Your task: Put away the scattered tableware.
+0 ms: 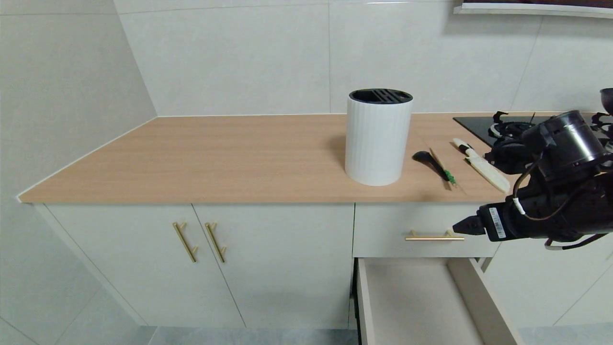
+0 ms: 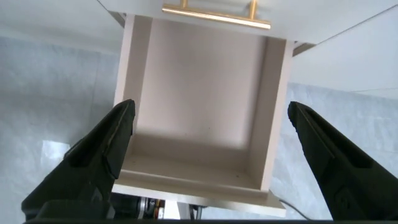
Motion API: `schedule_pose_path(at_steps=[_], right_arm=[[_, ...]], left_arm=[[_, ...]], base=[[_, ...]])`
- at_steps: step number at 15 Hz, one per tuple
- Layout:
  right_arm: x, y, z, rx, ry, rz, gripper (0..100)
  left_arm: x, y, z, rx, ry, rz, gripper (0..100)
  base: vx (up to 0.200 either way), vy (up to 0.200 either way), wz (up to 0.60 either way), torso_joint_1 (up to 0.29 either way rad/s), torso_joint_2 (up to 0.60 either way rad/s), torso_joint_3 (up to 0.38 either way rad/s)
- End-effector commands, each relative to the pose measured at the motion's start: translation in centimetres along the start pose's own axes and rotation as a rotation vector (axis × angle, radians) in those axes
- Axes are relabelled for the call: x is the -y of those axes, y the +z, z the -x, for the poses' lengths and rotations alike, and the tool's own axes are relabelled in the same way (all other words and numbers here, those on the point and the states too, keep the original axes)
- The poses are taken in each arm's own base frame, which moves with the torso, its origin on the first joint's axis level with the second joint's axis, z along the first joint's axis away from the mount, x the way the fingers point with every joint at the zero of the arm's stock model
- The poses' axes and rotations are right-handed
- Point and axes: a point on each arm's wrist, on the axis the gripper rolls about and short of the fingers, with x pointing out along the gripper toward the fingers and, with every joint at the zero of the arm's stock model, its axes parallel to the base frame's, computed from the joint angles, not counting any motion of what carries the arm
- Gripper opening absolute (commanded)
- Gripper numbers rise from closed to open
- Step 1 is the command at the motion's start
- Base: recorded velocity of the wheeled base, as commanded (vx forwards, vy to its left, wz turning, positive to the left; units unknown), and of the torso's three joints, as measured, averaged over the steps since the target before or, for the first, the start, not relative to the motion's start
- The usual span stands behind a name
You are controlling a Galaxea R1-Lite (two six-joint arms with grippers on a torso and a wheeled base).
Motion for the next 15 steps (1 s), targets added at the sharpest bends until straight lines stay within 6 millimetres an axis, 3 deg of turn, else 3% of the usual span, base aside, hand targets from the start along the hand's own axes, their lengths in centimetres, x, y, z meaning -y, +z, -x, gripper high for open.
schedule_pose_path(at_steps=[1, 5, 10, 15], right_arm=[[-0.6, 2.4, 1.3, 0.096, 0.016, -0.010, 100], [-1.0, 7.0, -0.3, 0.133, -0.006, -0.112, 100], [0.0, 7.7, -6.3, 0.090, -0.062, -0.211, 100], [0.7, 7.9, -10.5, 0.120, -0.160, -0.238, 100]], left_arm=[[0.0, 0.0, 0.0, 0.000, 0.001, 0.000, 100], [0.0, 0.0, 0.0, 0.000, 0.001, 0.000, 100], [0.0, 0.0, 0.0, 0.000, 0.001, 0.000, 100], [0.0, 0.0, 0.0, 0.000, 0.001, 0.000, 100]], base=[[0.000, 0.000, 0.00, 0.000, 0.00, 0.000], [0.000, 0.000, 0.00, 0.000, 0.00, 0.000], [0.000, 0.000, 0.00, 0.000, 0.00, 0.000], [0.000, 0.000, 0.00, 0.000, 0.00, 0.000]])
